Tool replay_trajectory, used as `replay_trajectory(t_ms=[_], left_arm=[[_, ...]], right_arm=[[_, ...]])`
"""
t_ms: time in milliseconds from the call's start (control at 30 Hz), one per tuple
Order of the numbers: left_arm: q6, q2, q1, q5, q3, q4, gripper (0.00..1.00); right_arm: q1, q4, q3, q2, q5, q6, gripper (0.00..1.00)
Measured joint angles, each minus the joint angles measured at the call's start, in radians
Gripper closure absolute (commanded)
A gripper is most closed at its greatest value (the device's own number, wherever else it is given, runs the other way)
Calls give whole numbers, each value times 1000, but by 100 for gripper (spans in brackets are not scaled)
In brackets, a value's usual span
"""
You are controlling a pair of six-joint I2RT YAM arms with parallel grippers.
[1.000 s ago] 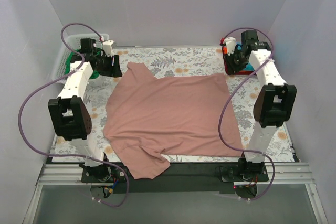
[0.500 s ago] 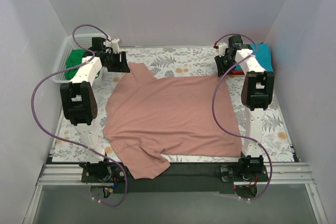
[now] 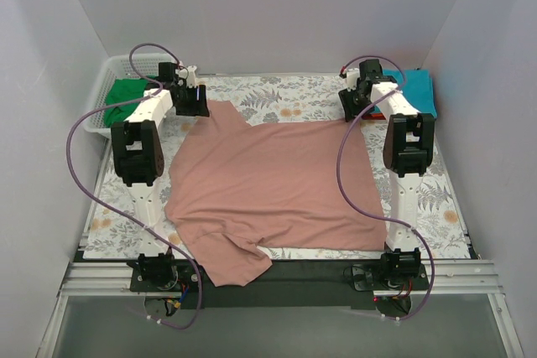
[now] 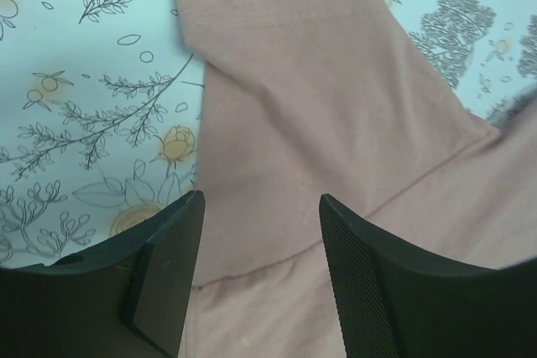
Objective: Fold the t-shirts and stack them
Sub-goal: Fold the tshirt
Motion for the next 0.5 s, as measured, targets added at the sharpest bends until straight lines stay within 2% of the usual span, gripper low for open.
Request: replay_trajectory(t_ms=[100, 233, 400, 500], left_arm=[[-5, 65, -18, -46, 46, 10, 43], [-10, 153, -61, -126, 107, 47, 44], [-33, 268, -77, -193, 266, 109, 44], [-48, 278, -77, -208, 279, 126, 44]], right_arm=[[1, 16, -13, -5, 5, 3, 69], [3, 26, -19, -5, -4, 2, 86], [3, 36, -26, -8, -9, -13, 99], [3, 37, -26, -8, -9, -22, 99]])
